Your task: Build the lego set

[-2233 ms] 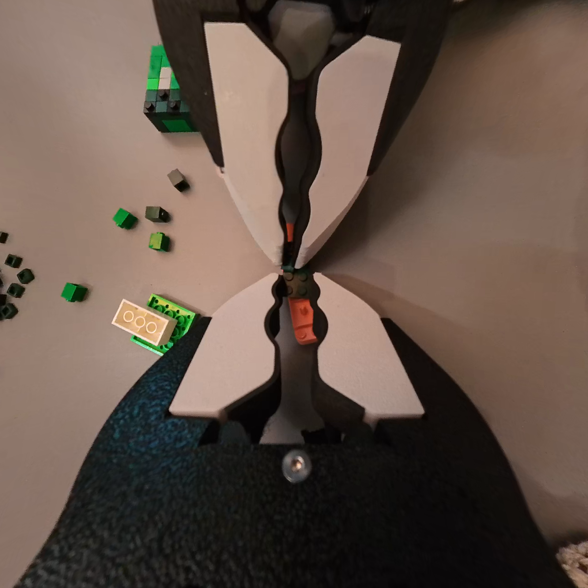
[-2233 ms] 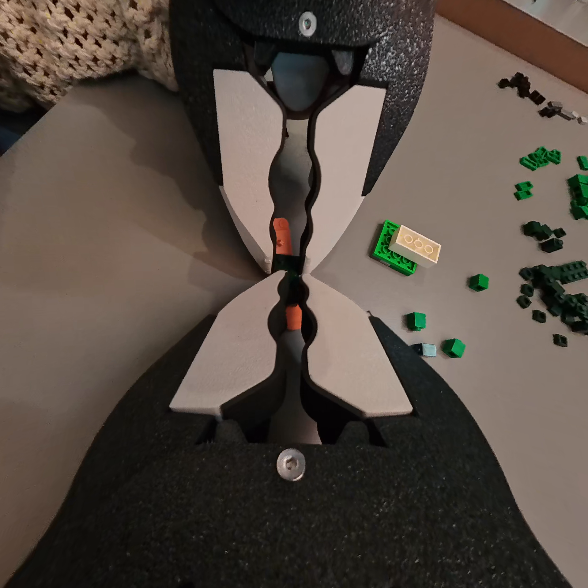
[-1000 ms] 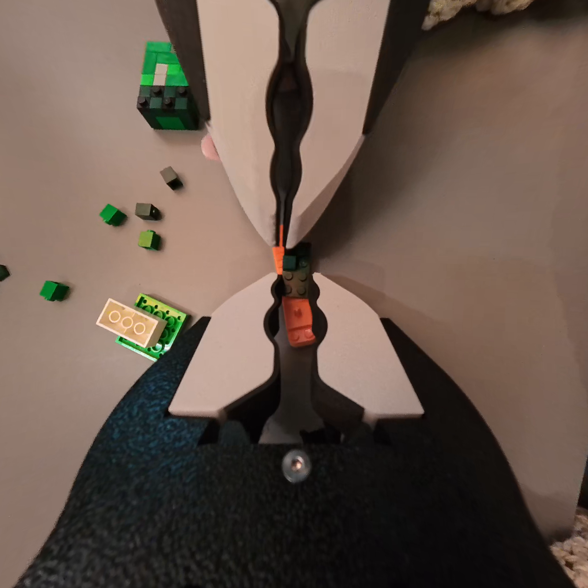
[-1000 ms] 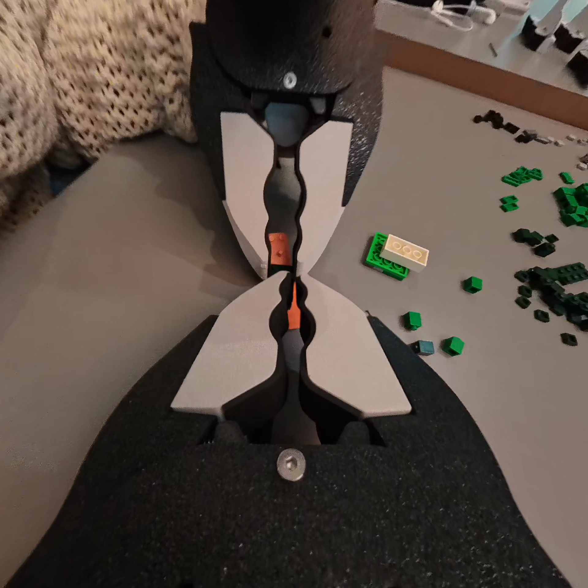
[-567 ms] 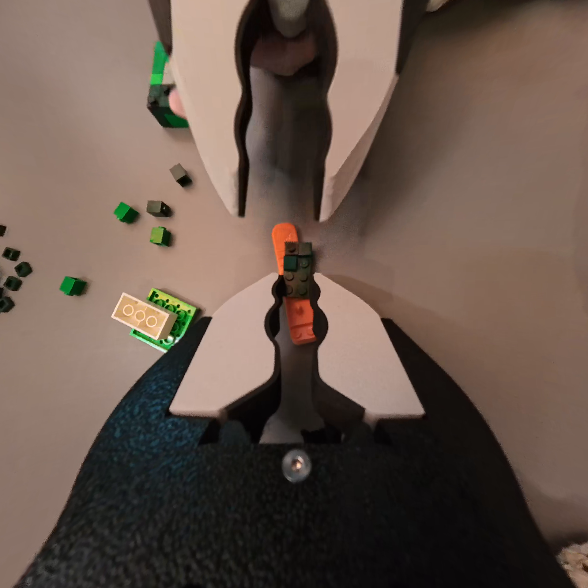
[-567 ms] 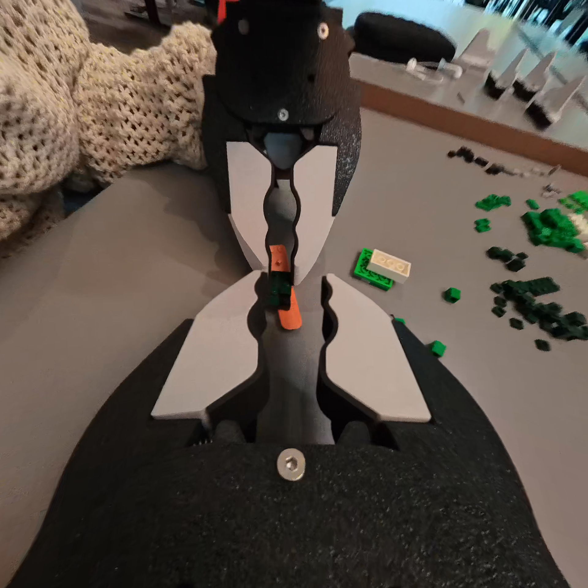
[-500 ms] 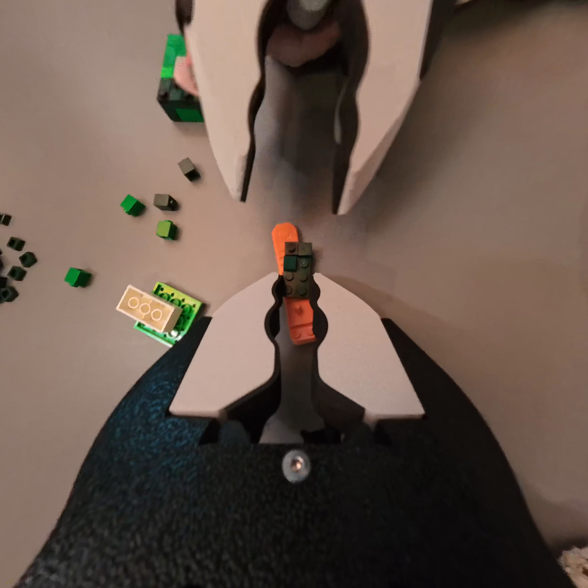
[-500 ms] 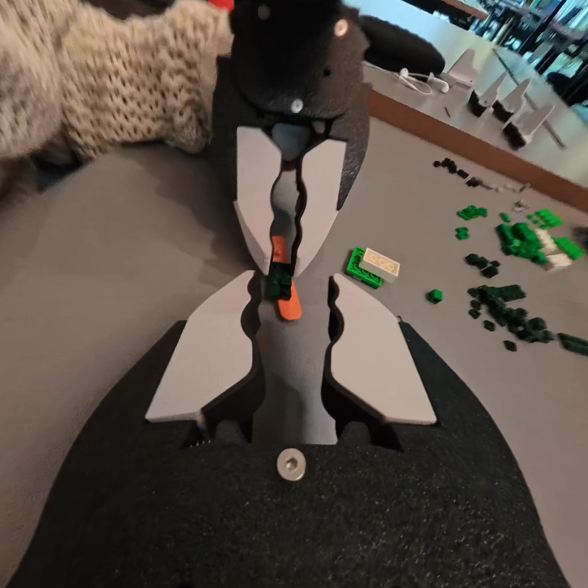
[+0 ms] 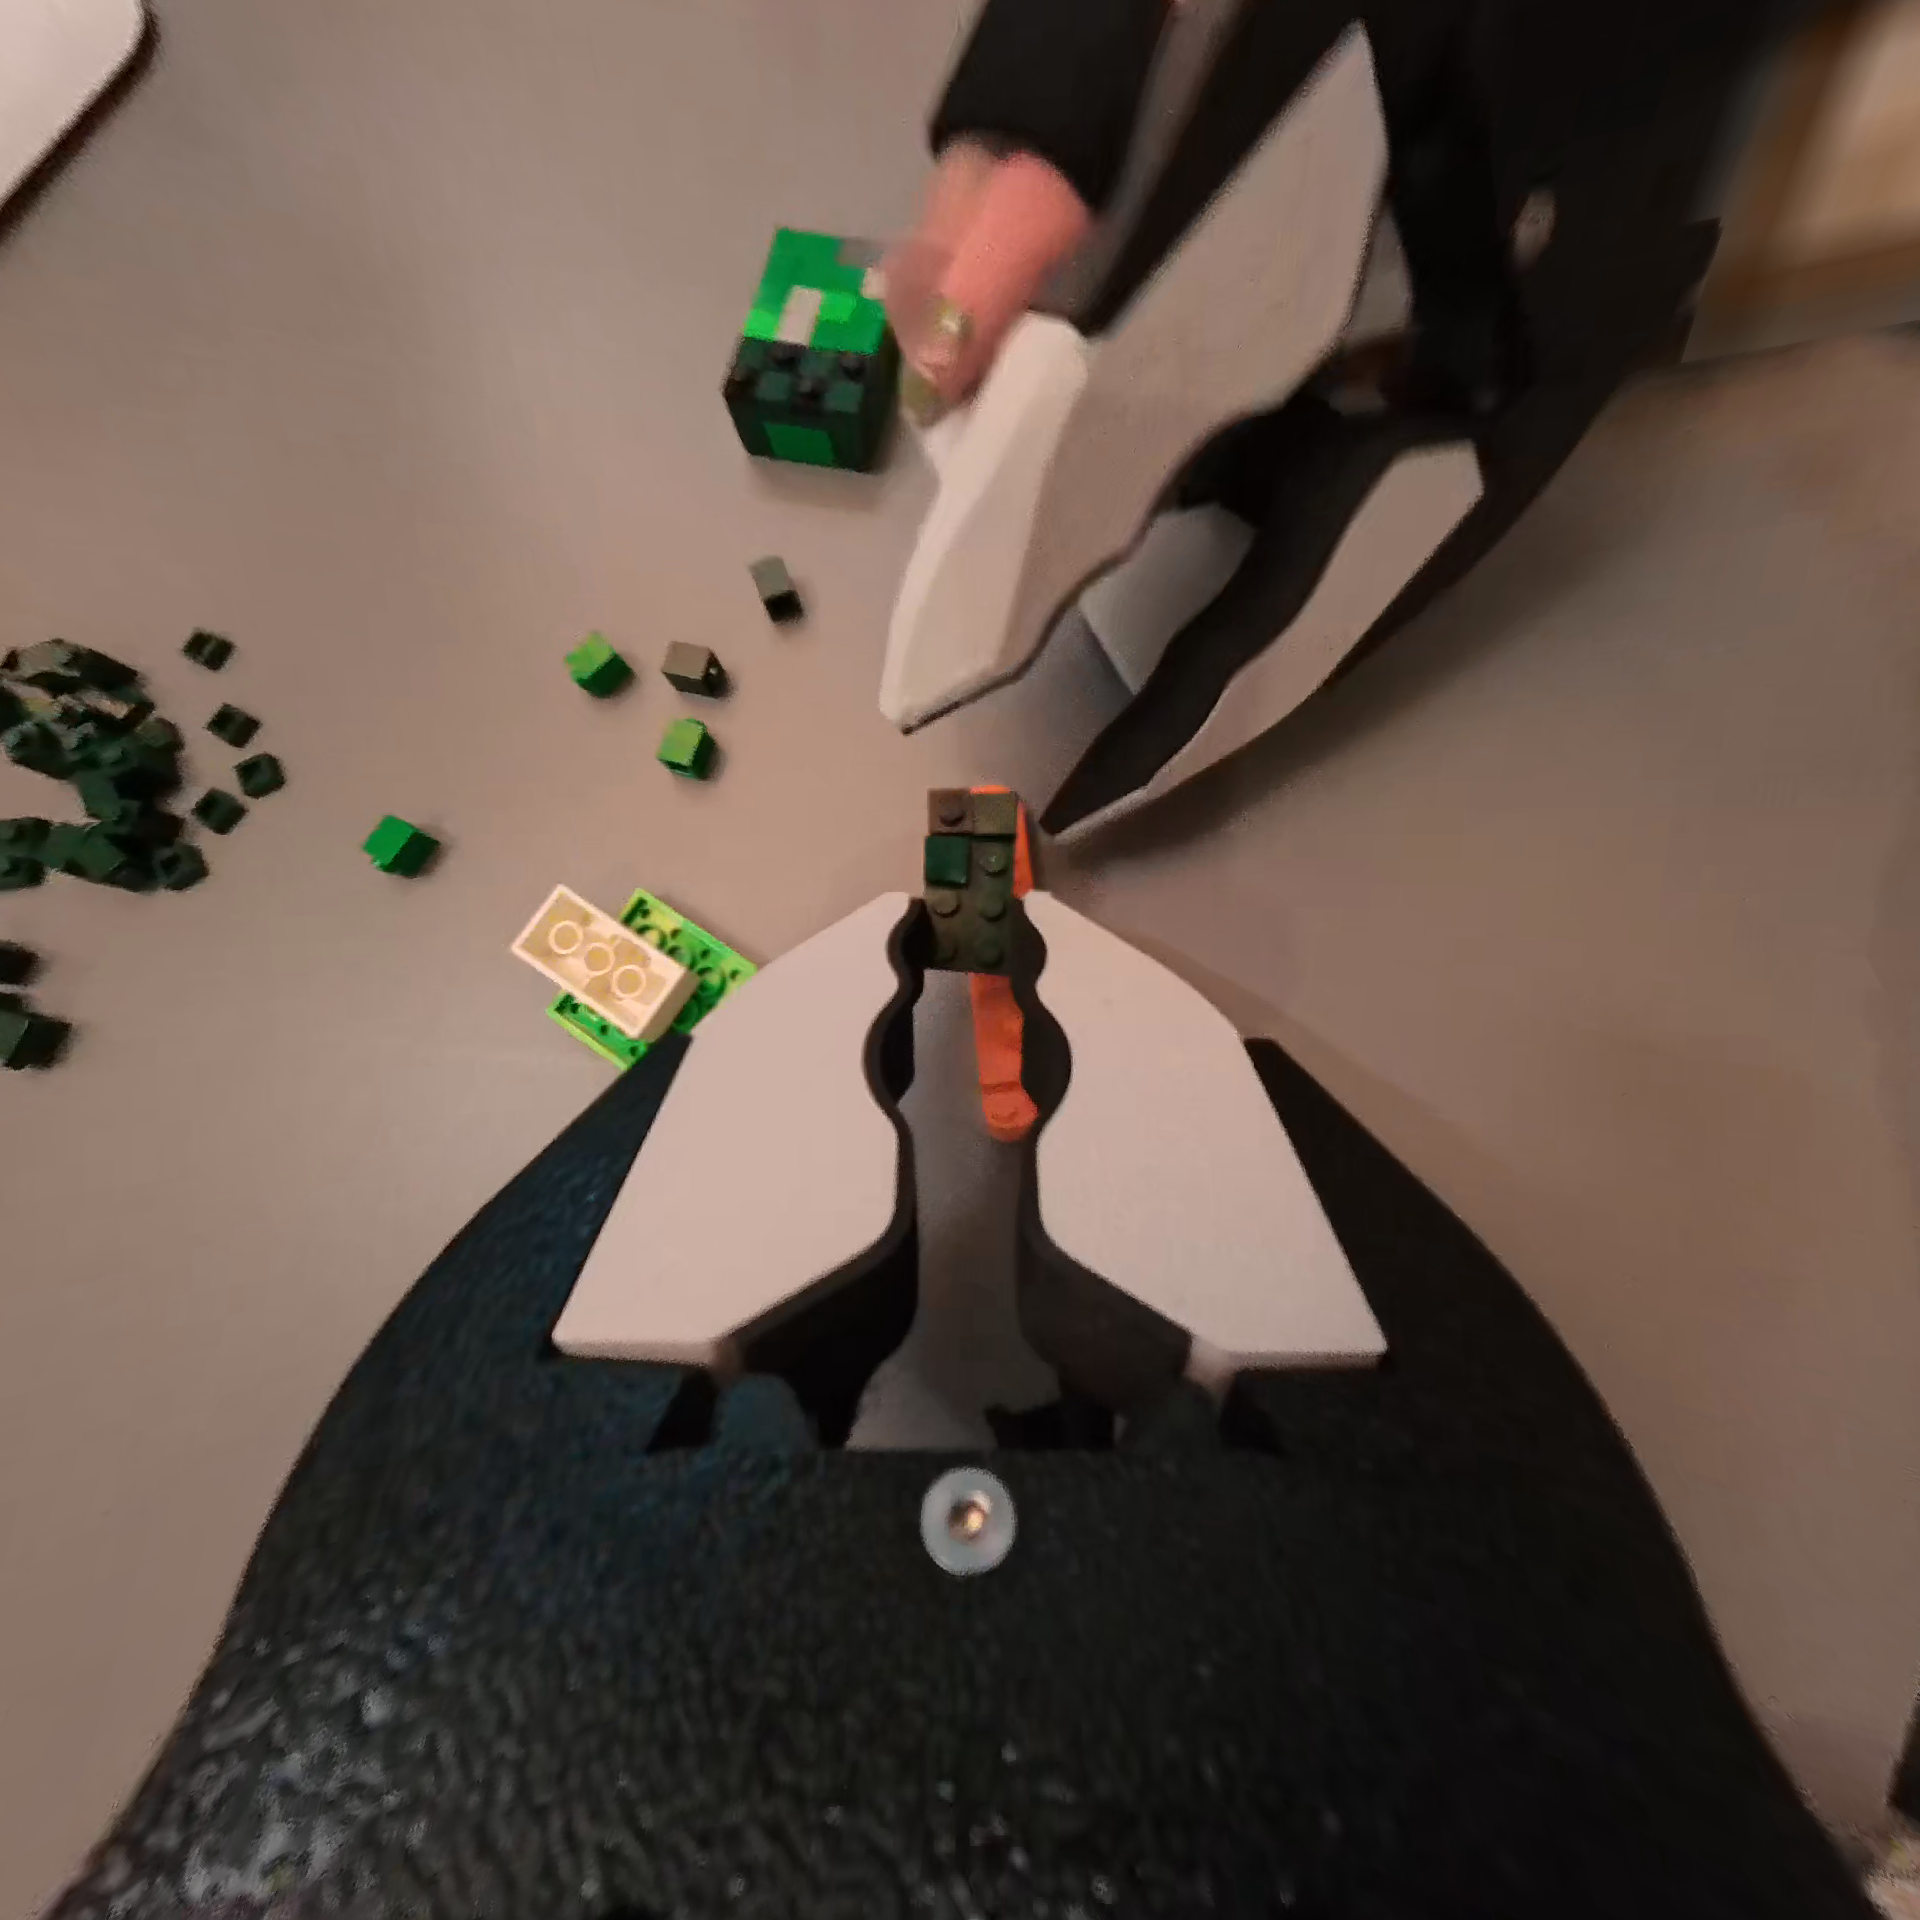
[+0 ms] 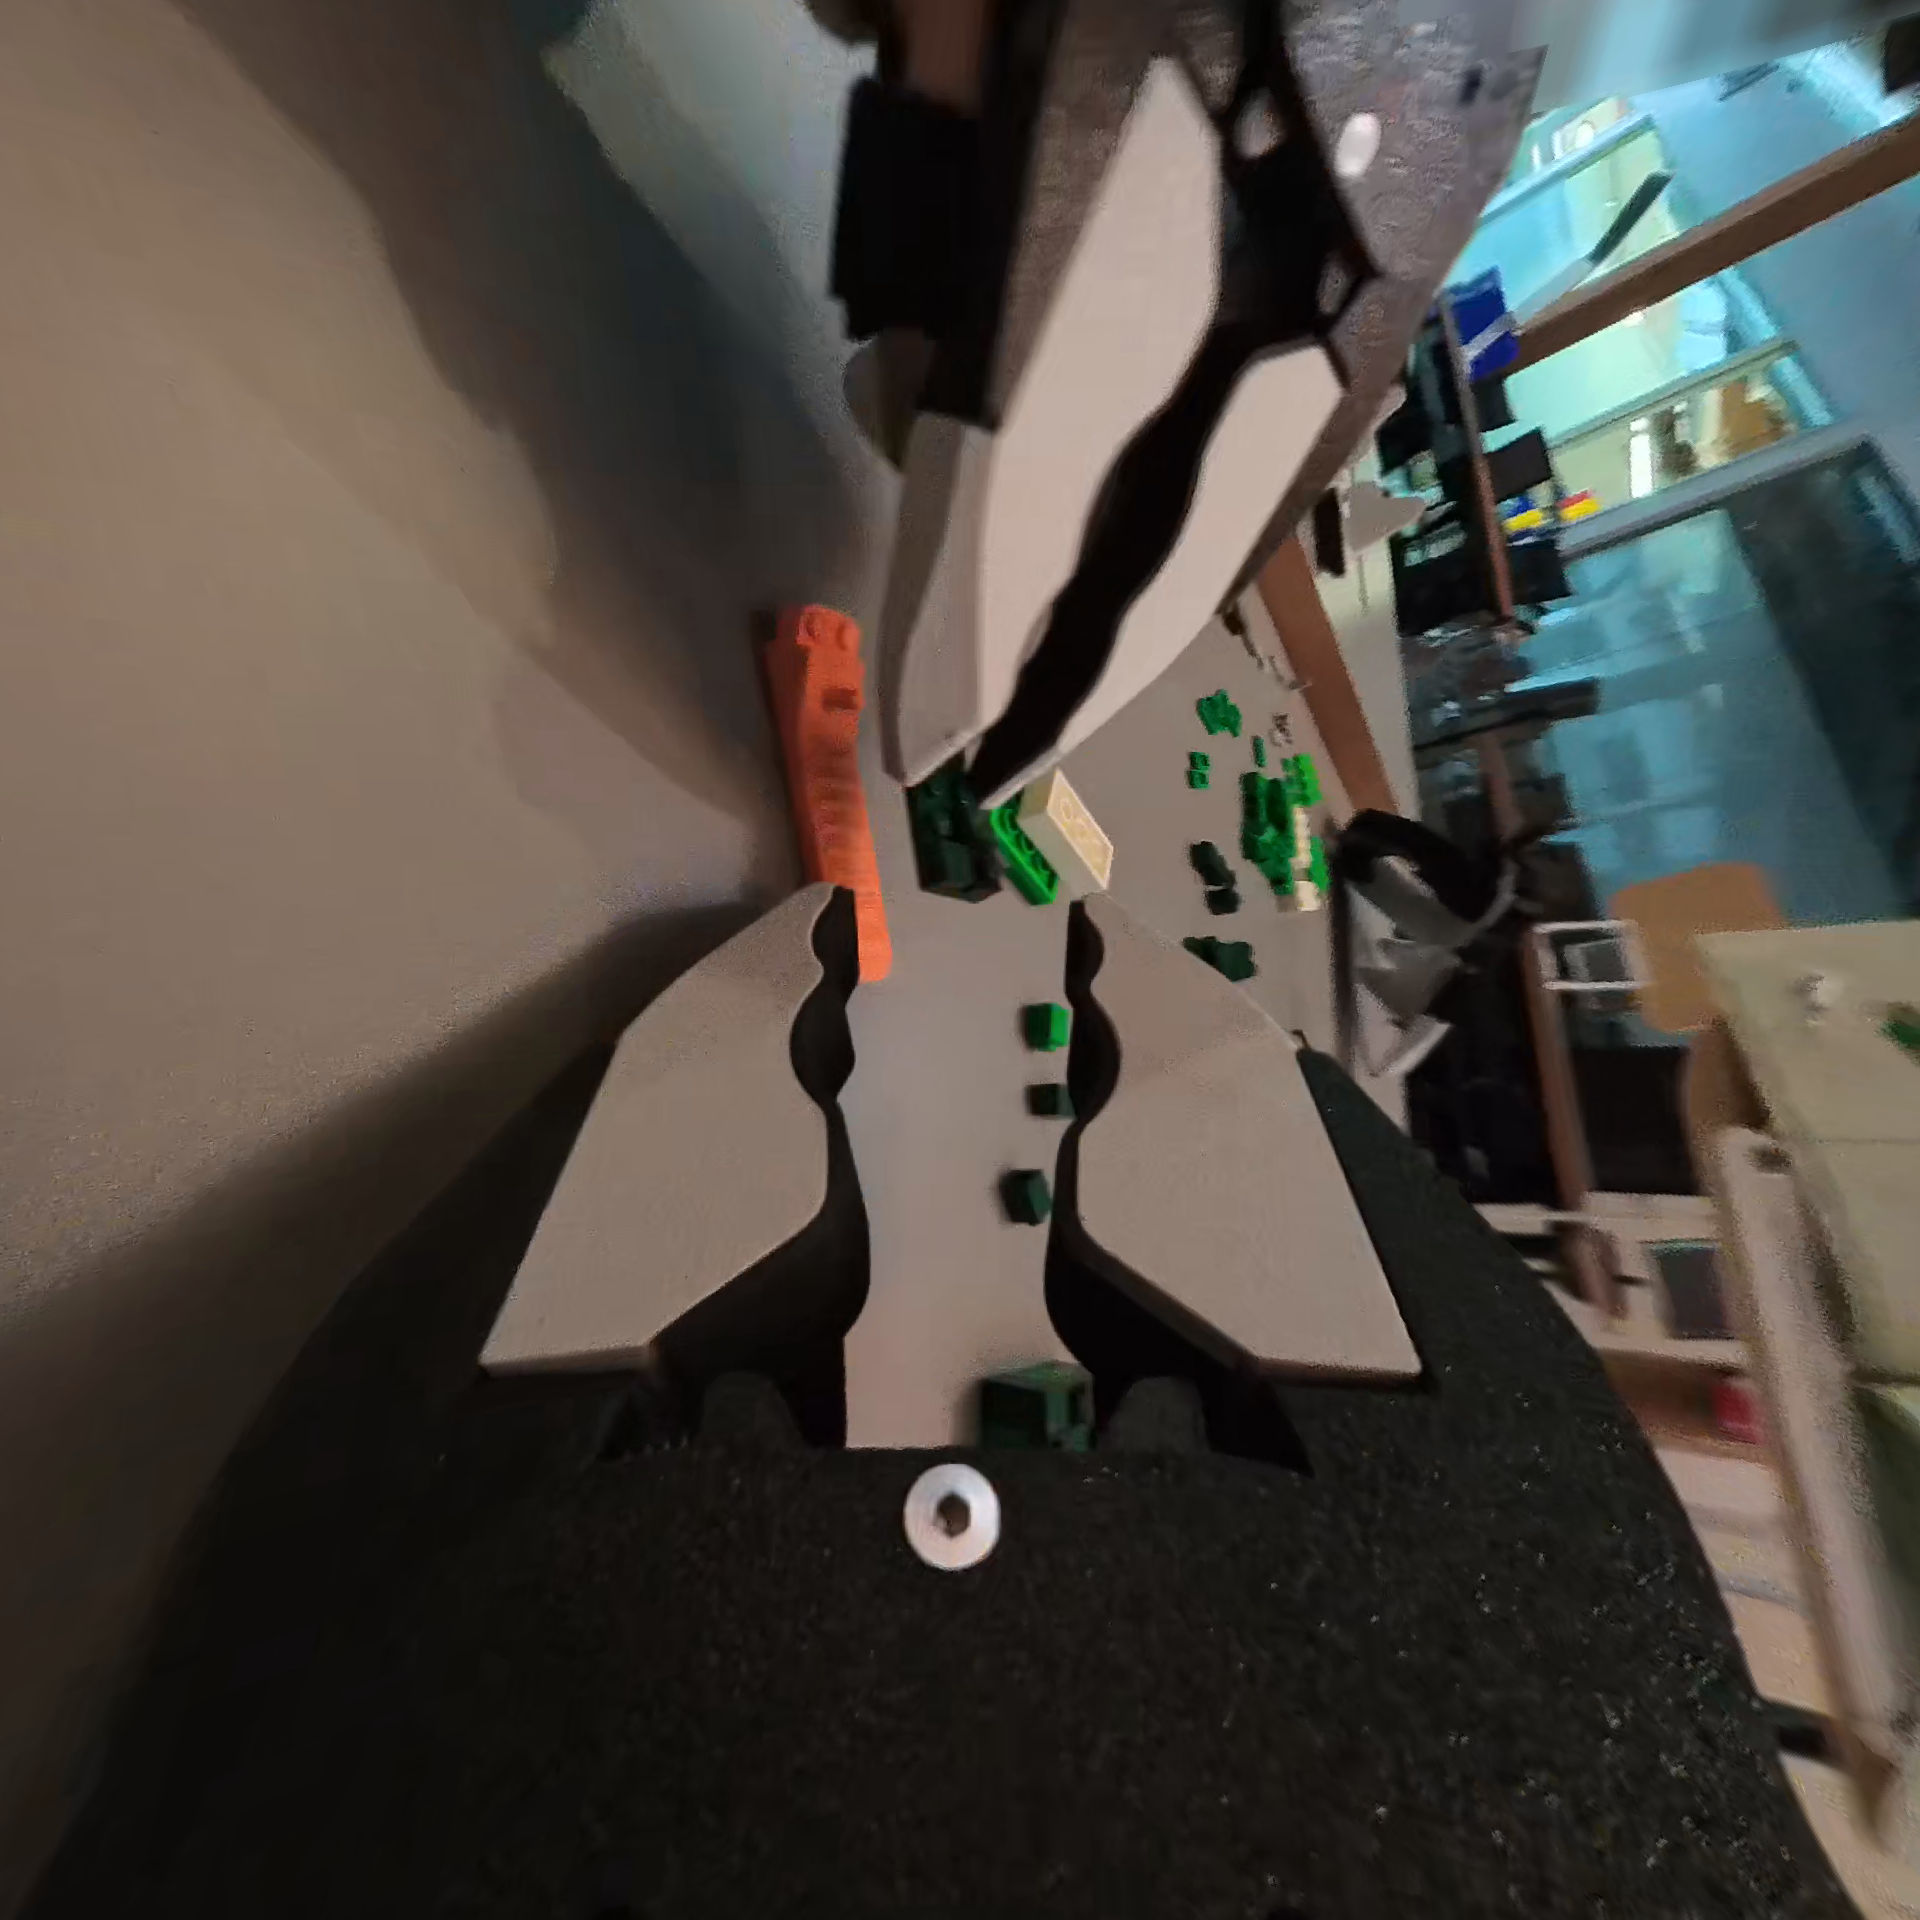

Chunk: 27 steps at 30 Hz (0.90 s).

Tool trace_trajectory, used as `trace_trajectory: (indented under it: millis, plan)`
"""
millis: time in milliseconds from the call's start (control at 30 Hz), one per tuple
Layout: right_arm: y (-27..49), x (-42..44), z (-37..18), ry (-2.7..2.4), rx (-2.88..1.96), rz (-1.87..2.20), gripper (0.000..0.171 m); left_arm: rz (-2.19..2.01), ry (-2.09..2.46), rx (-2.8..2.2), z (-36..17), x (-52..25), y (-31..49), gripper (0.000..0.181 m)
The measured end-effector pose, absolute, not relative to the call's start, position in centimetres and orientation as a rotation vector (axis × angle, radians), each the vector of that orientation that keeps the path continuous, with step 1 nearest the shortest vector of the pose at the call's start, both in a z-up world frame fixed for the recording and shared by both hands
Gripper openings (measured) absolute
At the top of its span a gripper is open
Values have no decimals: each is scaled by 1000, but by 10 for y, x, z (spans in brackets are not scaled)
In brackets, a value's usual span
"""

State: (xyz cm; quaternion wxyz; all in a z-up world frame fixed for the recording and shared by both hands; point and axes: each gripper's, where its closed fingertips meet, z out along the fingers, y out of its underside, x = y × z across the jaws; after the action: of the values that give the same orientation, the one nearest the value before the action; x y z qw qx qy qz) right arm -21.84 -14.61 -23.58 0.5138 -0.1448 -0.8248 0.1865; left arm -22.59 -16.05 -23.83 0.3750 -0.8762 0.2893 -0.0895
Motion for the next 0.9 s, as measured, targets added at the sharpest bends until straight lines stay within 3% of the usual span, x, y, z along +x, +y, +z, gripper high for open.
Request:
trace_trajectory:
  millis: [300, 700, 900]
  plan:
    - [-144, -237, -233, -1884, -207, 158, 36, -287, 628, -2264, -235, -226, -158, 15]
    - [-146, -241, -245, -1909, -132, 31, 10, -326, 635, -2290, -239, -220, -159, 15]
    - [-144, -241, -244, -1915, -162, 42, 9, -325, 637, -2281, -238, -220, -159, 15]
